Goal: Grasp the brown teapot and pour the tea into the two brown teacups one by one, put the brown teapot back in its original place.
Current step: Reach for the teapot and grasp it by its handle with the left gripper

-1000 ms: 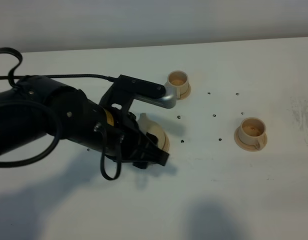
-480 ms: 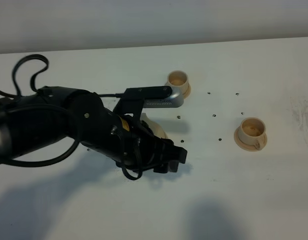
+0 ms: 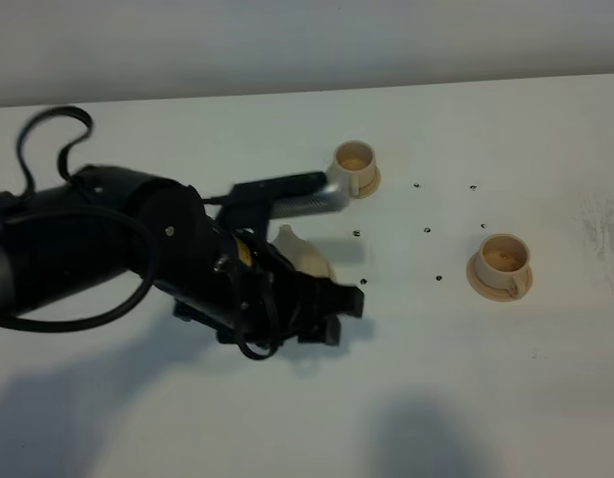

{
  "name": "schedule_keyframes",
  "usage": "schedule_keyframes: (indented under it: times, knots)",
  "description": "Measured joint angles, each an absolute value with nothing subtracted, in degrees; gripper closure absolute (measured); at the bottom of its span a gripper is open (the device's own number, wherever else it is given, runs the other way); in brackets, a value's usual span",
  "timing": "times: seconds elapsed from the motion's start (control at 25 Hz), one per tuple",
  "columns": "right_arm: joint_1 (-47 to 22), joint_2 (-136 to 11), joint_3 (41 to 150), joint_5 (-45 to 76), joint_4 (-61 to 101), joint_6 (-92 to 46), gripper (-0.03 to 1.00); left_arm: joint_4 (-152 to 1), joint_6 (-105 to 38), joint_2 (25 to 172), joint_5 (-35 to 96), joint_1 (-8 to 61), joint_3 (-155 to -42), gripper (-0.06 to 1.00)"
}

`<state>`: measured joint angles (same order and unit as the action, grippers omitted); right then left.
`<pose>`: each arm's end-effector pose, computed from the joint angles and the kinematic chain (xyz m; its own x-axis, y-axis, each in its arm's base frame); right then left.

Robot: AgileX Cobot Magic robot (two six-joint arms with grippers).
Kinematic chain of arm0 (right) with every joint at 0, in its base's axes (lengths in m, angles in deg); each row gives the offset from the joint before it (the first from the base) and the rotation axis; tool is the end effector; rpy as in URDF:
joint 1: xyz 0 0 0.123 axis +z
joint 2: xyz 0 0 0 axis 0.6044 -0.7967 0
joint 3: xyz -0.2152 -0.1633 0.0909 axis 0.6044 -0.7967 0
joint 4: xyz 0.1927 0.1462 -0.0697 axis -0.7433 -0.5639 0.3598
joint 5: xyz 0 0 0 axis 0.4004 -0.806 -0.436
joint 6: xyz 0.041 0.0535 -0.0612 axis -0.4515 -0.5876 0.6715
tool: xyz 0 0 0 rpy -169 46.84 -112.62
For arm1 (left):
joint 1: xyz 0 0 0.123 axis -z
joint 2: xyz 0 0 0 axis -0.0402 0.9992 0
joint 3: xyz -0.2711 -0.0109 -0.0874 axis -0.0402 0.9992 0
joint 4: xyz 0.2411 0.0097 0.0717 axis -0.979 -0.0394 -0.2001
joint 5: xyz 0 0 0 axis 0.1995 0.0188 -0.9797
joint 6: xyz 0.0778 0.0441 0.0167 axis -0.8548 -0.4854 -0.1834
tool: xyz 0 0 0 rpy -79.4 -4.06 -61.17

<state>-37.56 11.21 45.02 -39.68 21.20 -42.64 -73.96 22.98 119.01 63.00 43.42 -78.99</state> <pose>-0.0111 0.0096 0.2779 -0.4850 -0.0082 -0.8745 -0.0904 0.9951 0.0408 0.2360 -0.2250 0.2218 -0.9556 0.0833 -0.2825 0.1885 0.9100 -0.3694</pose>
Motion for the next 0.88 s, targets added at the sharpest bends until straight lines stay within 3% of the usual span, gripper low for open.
schedule_keyframes:
  times: [0.2,0.48,0.88]
  knots:
    - [-37.56,11.21,45.02,-39.68,21.2,-42.64,0.37,-83.26,34.83,118.51,69.21,43.42,-82.38,0.45]
    - [-37.56,11.21,45.02,-39.68,21.2,-42.64,0.37,-89.88,44.21,118.51,70.78,43.42,-82.56,0.57]
    - [-37.56,11.21,45.02,-39.68,21.2,-42.64,0.37,-89.38,40.66,123.67,70.16,43.42,-83.18,0.65]
